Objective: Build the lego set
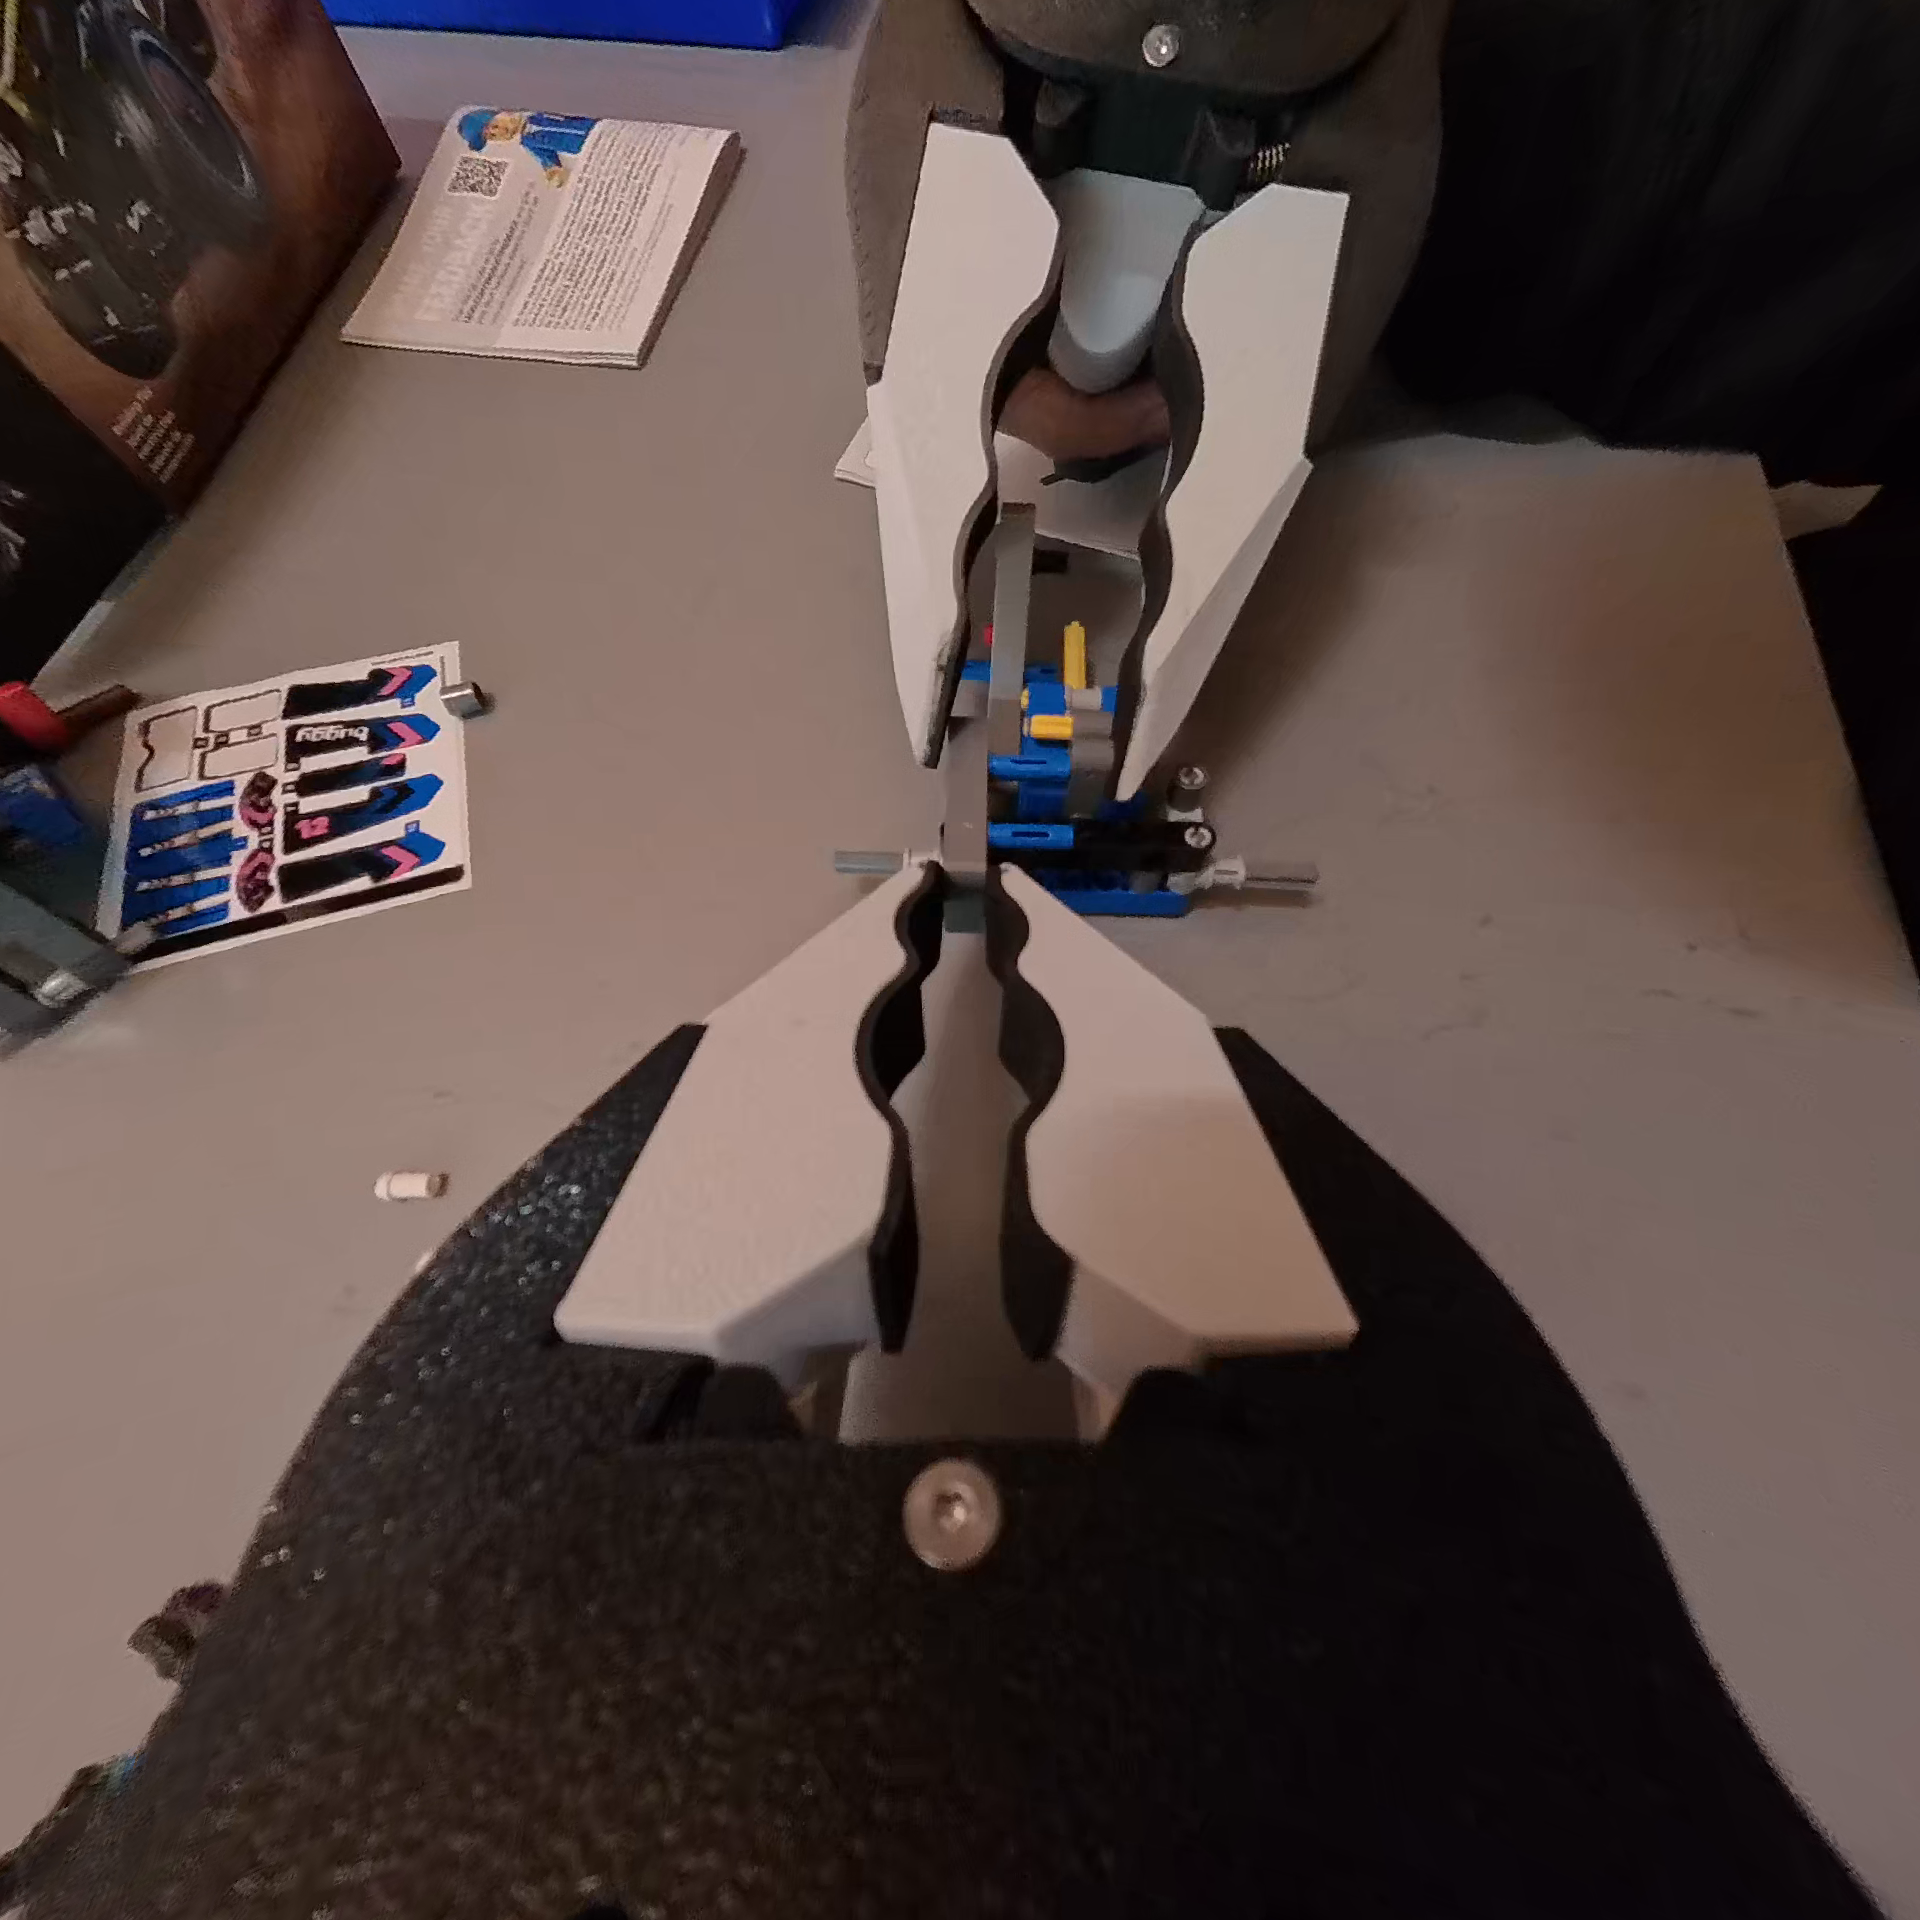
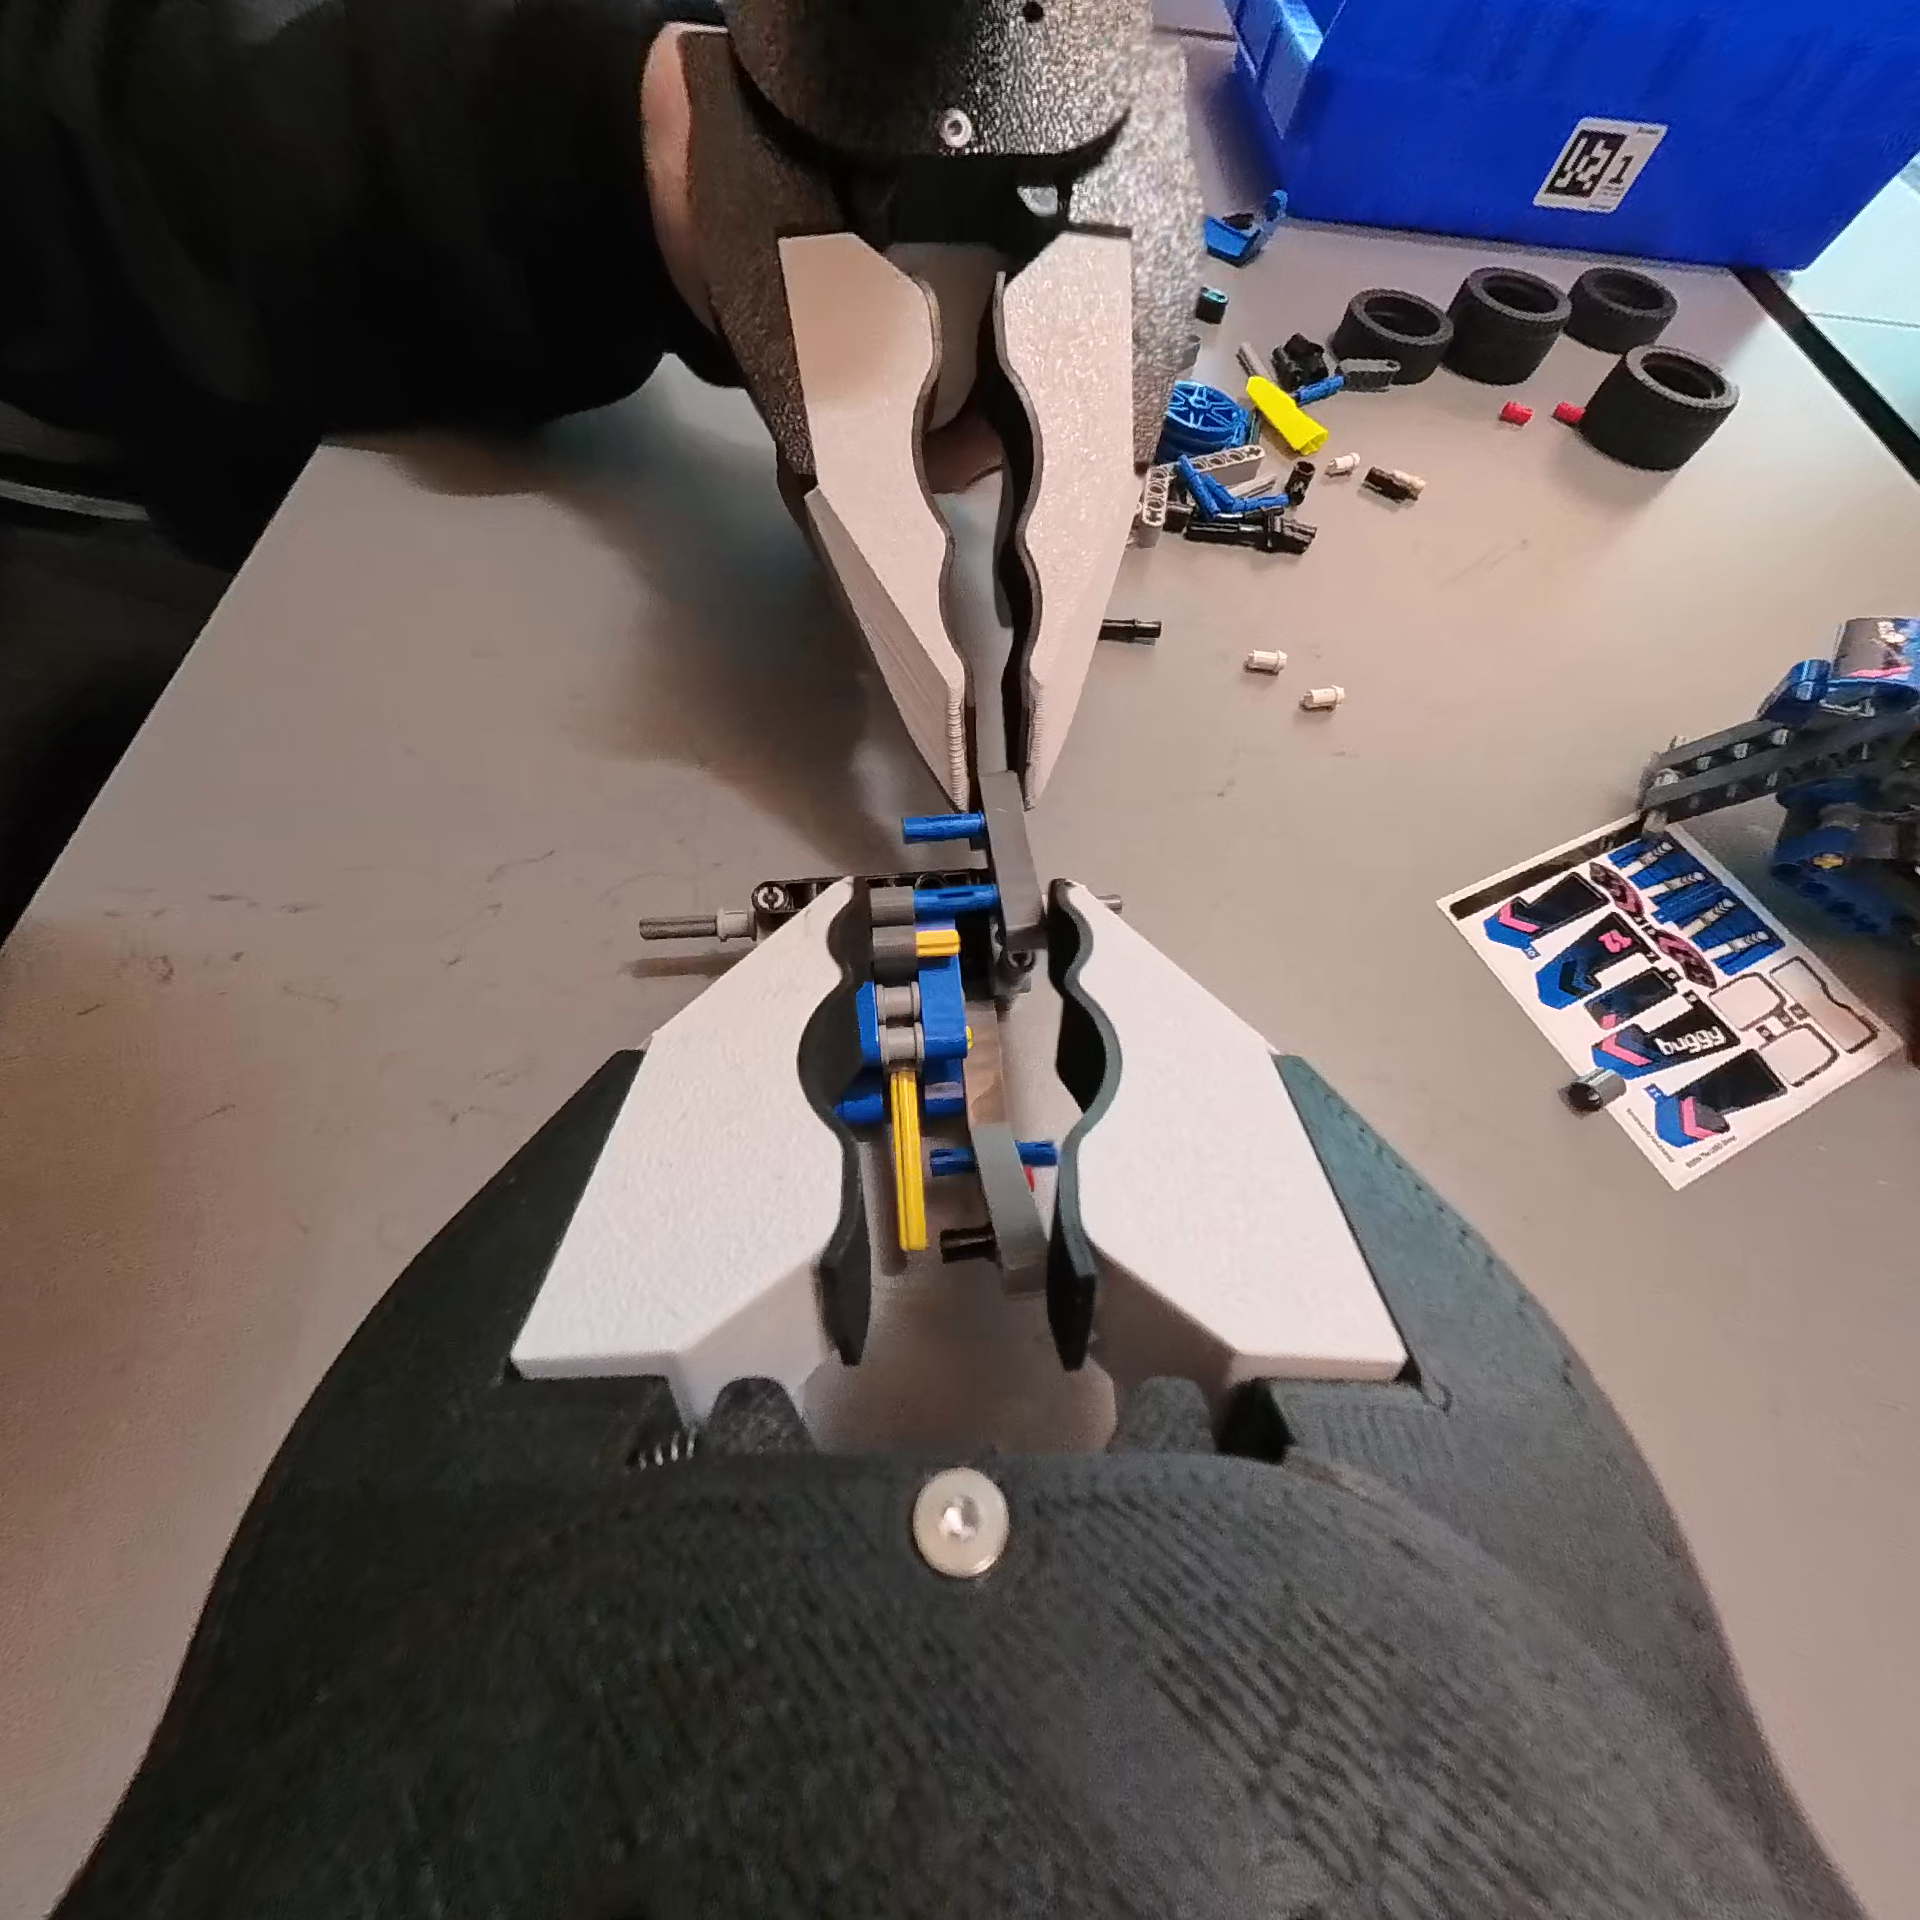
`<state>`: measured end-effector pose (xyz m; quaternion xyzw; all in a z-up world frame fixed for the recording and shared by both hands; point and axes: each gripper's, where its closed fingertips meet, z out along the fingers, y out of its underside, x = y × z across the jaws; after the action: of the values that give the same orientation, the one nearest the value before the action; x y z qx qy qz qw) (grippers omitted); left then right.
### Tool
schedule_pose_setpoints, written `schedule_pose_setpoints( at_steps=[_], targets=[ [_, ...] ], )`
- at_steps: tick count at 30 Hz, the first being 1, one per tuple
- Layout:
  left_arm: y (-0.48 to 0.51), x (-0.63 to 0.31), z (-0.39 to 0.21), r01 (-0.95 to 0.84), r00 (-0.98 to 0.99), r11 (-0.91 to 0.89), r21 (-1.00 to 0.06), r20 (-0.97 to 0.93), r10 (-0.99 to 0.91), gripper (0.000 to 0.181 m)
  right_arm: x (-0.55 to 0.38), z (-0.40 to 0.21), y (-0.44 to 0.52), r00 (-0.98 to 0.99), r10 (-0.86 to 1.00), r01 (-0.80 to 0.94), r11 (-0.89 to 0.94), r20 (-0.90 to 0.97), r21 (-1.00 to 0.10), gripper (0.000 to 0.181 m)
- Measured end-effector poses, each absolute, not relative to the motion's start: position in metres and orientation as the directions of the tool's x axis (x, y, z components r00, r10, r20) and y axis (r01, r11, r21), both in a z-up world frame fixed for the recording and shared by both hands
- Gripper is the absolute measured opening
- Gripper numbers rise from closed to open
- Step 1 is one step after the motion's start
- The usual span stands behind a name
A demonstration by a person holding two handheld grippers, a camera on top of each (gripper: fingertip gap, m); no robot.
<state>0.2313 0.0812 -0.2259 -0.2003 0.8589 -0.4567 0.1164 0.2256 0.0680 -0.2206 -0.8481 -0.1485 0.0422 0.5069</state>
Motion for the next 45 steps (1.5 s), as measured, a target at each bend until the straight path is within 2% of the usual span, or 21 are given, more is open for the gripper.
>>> schedule_pose_setpoints(
  at_steps=[12, 17, 25, 37, 39, 40, 41, 45],
  targets=[
    [0.079, 0.231, -0.224, -0.216, -0.897, 0.53, -0.82, -0.048, -0.439, 0.005, 0.225, -0.221, 0.068, 0.951, 0.3, 0.212, -0.445, 0.078, -0.87, 0.032],
    [0.078, 0.229, -0.229, -0.248, -0.905, 0.528, -0.812, 0.001, -0.425, 0.005, 0.222, -0.222, 0.068, 0.944, 0.317, 0.227, -0.444, 0.085, -0.867, 0.031],
    [0.078, 0.228, -0.224, -0.152, -0.895, 0.59, -0.793, -0.143, -0.423, 0.005, 0.223, -0.222, 0.068, 0.951, 0.303, 0.198, -0.452, 0.059, -0.87, 0.024],
    [0.076, 0.226, -0.225, -0.192, -0.896, 0.535, -0.823, -0.076, -0.438, 0.005, 0.223, -0.221, 0.068, 0.951, 0.308, 0.18, -0.457, 0.035, -0.871, 0.024],
    [0.076, 0.225, -0.224, -0.195, -0.896, 0.535, -0.822, -0.073, -0.438, 0.005, 0.223, -0.221, 0.067, 0.951, 0.304, 0.191, -0.451, 0.051, -0.872, 0.03],
    [0.078, 0.224, -0.224, -0.202, -0.893, 0.539, -0.818, -0.072, -0.444, 0.005, 0.22, -0.22, 0.066, 0.946, 0.321, 0.199, -0.441, 0.053, -0.875, 0.044],
    [0.081, 0.225, -0.225, -0.21, -0.89, 0.547, -0.81, -0.073, -0.45, 0.008, 0.218, -0.218, 0.064, 0.94, 0.335, 0.206, -0.426, 0.058, -0.881, 0.051],
    [0.089, 0.227, -0.218, -0.24, -0.866, 0.517, -0.822, -0.06, -0.497, 0.023, 0.221, -0.219, 0.05, 0.931, 0.356, 0.237, -0.419, 0.081, -0.877, 0.052]
  ],
)
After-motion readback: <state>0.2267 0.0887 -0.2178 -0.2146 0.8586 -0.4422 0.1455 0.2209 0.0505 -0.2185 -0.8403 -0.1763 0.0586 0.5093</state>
